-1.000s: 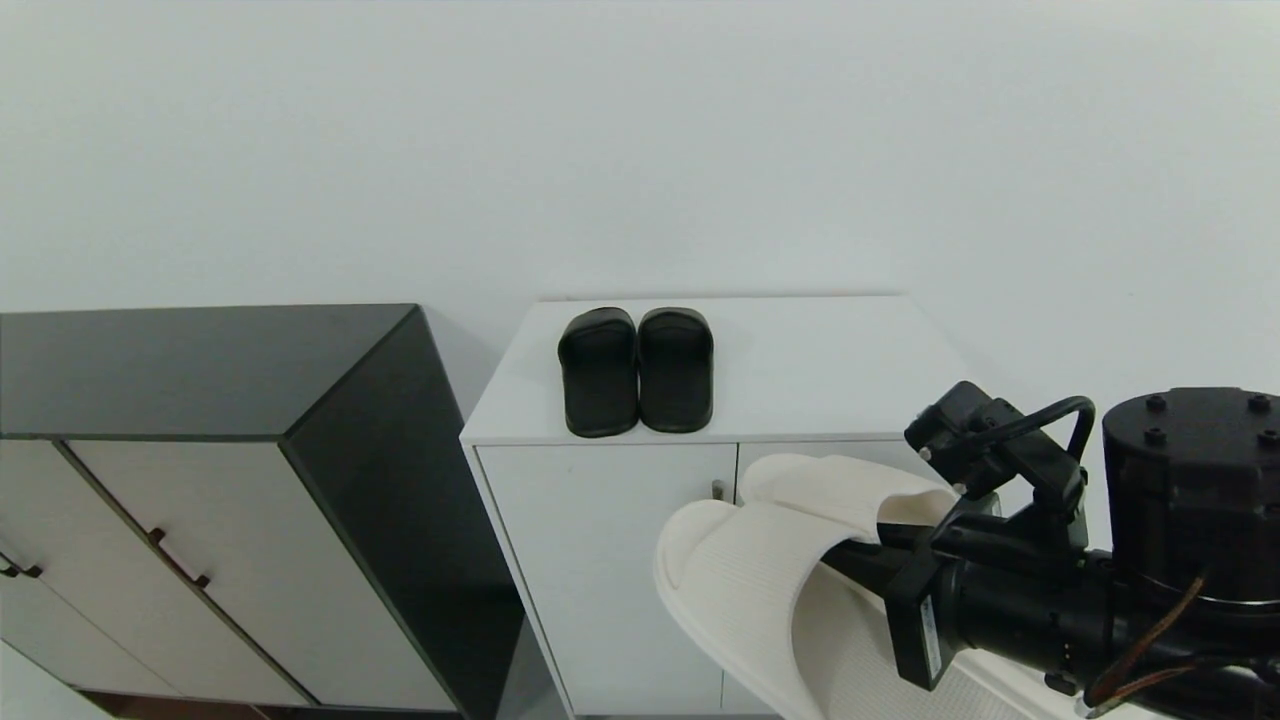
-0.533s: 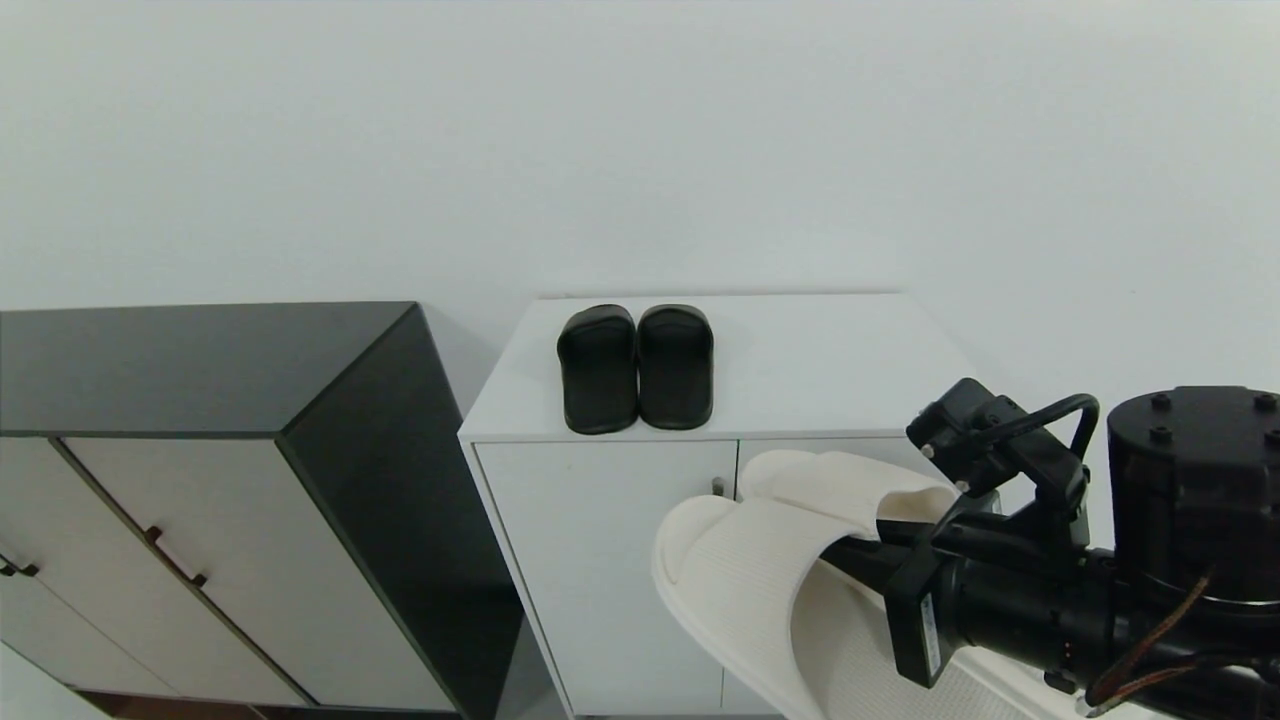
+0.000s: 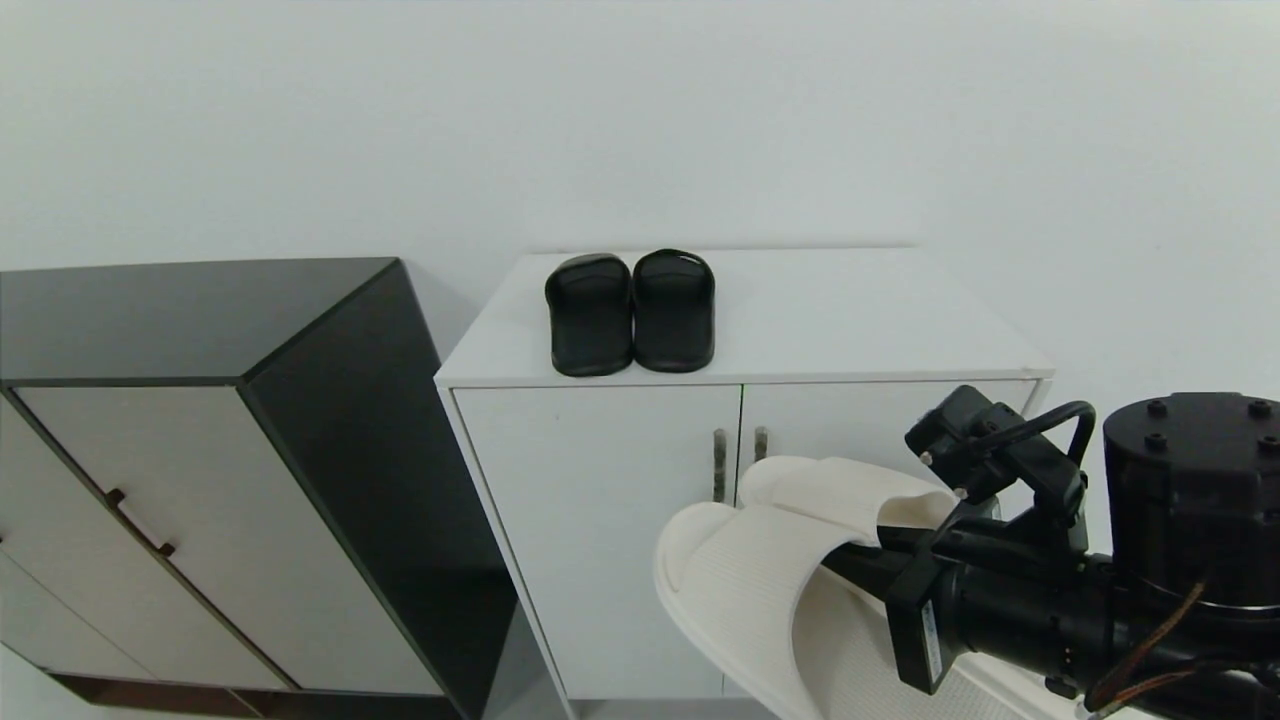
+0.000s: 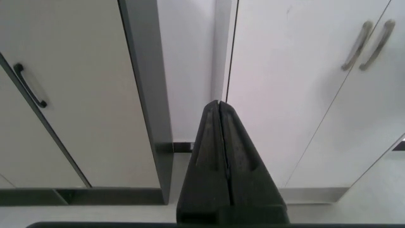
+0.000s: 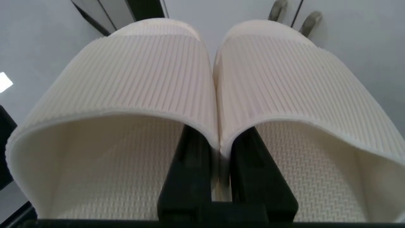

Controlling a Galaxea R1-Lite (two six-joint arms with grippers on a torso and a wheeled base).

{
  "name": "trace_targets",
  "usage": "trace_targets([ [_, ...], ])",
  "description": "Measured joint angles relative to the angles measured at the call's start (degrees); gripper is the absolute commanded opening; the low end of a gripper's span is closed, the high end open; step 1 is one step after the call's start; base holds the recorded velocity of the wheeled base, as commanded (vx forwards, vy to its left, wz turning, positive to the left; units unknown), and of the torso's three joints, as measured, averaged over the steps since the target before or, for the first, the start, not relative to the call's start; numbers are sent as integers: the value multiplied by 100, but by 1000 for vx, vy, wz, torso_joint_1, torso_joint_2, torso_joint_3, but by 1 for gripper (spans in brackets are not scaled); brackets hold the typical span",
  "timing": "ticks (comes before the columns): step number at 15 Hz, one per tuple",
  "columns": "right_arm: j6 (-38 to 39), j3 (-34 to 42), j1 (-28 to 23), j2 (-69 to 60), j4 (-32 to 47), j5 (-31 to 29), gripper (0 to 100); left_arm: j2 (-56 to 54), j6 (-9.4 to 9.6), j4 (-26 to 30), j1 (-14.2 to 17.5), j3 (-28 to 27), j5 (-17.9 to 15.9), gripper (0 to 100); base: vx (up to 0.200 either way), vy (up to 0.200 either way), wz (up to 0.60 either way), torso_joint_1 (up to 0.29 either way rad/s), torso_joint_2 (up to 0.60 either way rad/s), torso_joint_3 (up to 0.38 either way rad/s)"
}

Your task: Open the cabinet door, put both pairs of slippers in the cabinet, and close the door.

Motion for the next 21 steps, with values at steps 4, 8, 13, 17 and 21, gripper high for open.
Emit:
trace_targets([
  [4,-1,2,0,-5,-2,0,0,0,-1,0,2,-2,-5,0,0,0,0,-189,507,315],
  [8,-1,28,0,0,0,0,0,0,-12,0,5,-5,-16,100,0,0,0,-162,488,321],
  [13,-4,39,2,-2,0,-4,0,0,5,0,0,-5,-9,100,0,0,0,-133,464,331],
  [17,0,52,2,0,0,0,0,0,56,0,2,0,-13,100,0,0,0,-76,460,365],
  [21,11,50,2,2,5,13,0,0,176,7,0,0,-44,100,0,0,0,-24,371,341],
])
